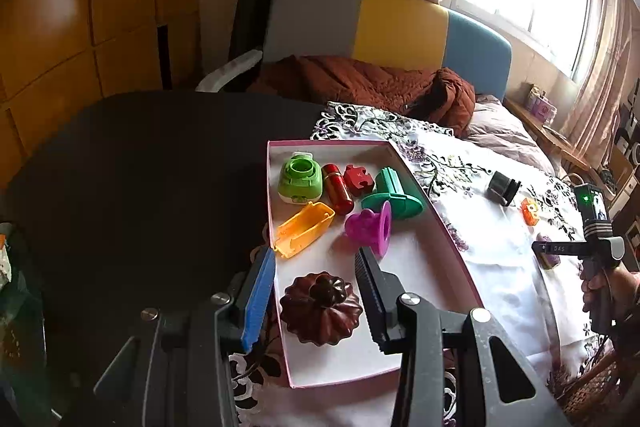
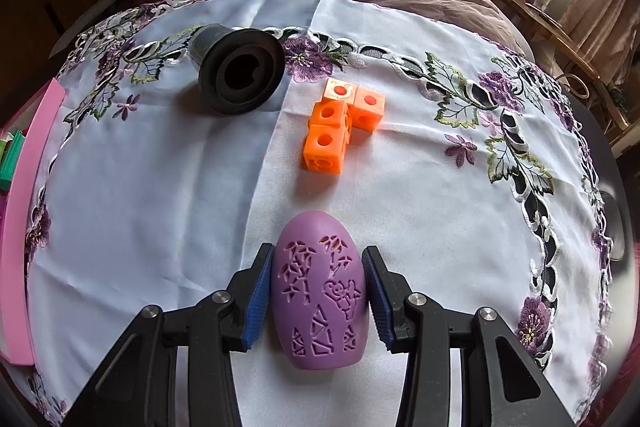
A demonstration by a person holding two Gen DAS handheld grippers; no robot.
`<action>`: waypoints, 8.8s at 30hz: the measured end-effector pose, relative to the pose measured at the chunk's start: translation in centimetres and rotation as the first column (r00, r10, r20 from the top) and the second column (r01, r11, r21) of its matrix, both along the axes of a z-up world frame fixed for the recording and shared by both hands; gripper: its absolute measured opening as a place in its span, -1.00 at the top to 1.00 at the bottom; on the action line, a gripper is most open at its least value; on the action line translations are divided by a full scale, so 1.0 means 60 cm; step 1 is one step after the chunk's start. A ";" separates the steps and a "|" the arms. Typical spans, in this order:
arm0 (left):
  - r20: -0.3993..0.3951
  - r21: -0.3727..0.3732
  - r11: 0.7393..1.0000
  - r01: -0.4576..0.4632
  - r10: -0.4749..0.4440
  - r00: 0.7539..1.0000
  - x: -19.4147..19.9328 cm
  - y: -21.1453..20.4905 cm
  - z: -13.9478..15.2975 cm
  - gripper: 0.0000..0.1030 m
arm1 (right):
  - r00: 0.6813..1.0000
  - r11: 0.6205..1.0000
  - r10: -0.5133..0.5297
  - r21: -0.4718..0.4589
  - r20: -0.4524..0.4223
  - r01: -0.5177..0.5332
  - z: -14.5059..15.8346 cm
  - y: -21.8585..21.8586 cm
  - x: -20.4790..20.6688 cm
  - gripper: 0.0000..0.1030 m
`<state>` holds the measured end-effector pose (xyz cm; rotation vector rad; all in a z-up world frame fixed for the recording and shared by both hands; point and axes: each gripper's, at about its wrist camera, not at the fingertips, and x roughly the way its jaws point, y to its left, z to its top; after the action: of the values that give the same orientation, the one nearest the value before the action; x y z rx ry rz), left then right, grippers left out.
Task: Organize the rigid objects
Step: 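Carry the pink oval egg into the tray with the right tool and release it, then move both open tools out of the tray back over the cloth, then close the left tool around the black cylinder and lift it, then grasp the joined orange cubes with the right tool while the left tool holds the black cylinder, then carry the black cylinder into the tray with the left tool and release it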
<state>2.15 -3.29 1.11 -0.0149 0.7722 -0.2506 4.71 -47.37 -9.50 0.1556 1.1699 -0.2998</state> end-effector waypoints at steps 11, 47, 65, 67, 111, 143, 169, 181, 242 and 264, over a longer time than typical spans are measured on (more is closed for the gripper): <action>-0.032 -0.004 0.997 -0.072 0.071 0.997 -0.004 0.030 -0.005 0.19 | 1.000 1.000 -0.024 0.020 0.005 0.024 0.001 -0.005 0.001 0.14; -0.055 -0.063 0.994 -0.091 0.087 0.995 -0.002 0.069 -0.020 0.19 | 0.968 0.970 0.153 0.157 0.201 -0.186 0.108 0.188 -0.011 0.14; -0.107 -0.117 0.991 0.059 -0.071 0.992 -0.014 0.040 -0.045 0.22 | 0.940 0.907 0.254 0.282 0.227 -0.313 0.095 0.417 0.084 0.13; -0.127 -0.135 0.986 0.094 -0.111 0.986 -0.013 0.032 -0.051 0.28 | 0.947 0.914 0.255 0.272 0.197 -0.302 0.075 0.419 0.098 0.14; -0.139 -0.005 0.990 0.140 -0.139 0.981 0.036 -0.049 -0.049 0.27 | 0.950 0.984 0.066 0.137 0.306 -0.113 0.122 0.156 -0.004 -0.24; -0.058 0.145 0.935 0.323 -0.318 0.946 -0.006 -0.227 0.014 0.21 | 0.876 0.922 -0.387 0.137 0.288 0.362 0.098 -0.121 -0.064 -0.49; -0.183 0.065 0.830 0.554 -0.535 0.825 0.161 -0.540 -0.049 -0.59 | 0.797 0.830 -0.536 0.349 0.278 0.436 0.095 -0.169 -0.093 -0.56; -0.199 0.080 0.752 0.655 -0.631 0.749 0.255 -0.648 -0.109 -0.97 | 0.810 0.814 -0.531 0.415 0.249 0.406 0.084 -0.170 -0.082 -0.59; -0.085 -0.049 0.938 0.344 -0.347 0.934 0.016 -0.237 -0.008 -0.24 | 0.999 0.991 0.021 0.130 0.039 -0.026 0.002 0.015 0.022 0.58; -0.035 0.000 0.967 0.256 -0.256 0.966 -0.023 -0.164 0.009 -0.24 | 0.993 0.995 0.092 0.039 0.069 -0.095 0.003 0.026 0.018 0.58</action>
<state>0.75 -13.11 1.64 0.0855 0.8092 -0.4960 5.79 -45.81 -9.31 0.1462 1.1134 -0.1861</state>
